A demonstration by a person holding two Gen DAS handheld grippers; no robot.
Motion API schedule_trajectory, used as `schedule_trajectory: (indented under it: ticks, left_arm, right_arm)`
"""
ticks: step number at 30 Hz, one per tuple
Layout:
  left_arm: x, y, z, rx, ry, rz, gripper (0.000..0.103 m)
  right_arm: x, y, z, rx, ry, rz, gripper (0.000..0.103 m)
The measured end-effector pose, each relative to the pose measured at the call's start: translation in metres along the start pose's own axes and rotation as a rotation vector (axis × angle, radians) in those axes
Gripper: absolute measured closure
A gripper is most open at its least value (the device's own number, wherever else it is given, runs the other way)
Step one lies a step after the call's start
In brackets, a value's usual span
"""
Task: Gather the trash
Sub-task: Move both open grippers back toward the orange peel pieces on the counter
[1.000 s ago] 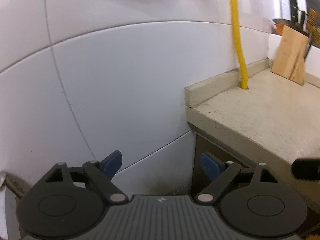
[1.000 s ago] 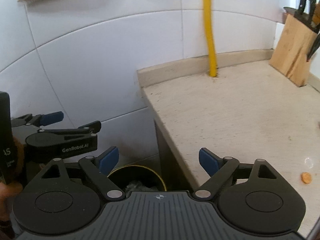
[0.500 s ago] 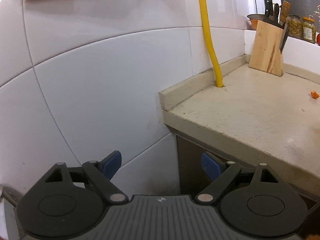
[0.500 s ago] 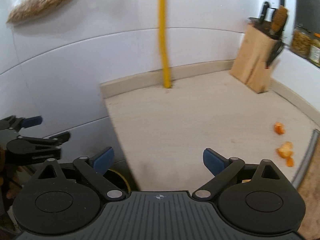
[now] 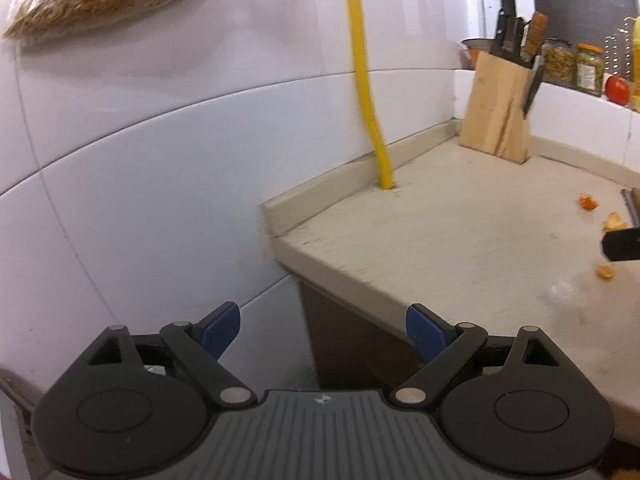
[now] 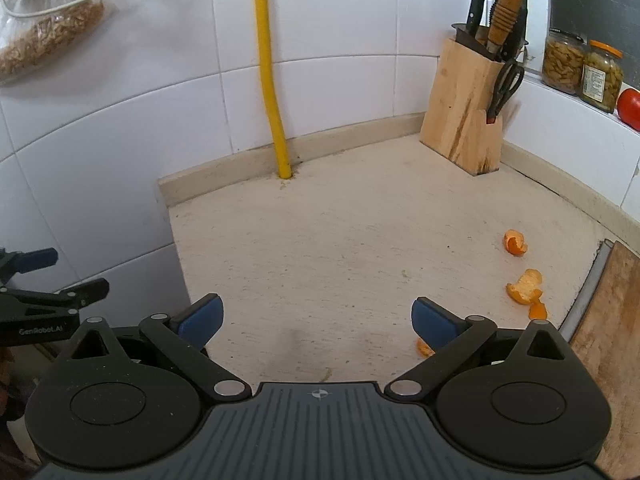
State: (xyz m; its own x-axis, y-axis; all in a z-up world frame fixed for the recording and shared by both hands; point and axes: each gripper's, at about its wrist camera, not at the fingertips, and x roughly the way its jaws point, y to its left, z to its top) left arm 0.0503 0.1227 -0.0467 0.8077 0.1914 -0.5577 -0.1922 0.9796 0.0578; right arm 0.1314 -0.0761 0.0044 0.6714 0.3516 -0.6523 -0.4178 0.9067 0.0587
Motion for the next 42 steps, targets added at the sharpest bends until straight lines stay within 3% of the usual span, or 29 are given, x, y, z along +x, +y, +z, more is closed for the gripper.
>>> schedule_trajectory:
  ticks: [13,23,42]
  left_arm:
    - [-0.015,-0.069,0.026,0.063,-0.02,-0.166,0.014]
    - [-0.007,-0.119,0.032,0.118,0.014,-0.299,0.014]
    - [0.018,-0.187,0.046,0.175,0.092,-0.428,0.014]
  right_arm:
    - [-0.025,-0.04,-0.016,0.053,-0.051,-0.072,0.0]
    - [-0.035,-0.084,-0.033,0.125,-0.046,-0.188,0.0]
    - [-0.036,-0.134,-0.058,0.243,0.005,-0.276,0.0]
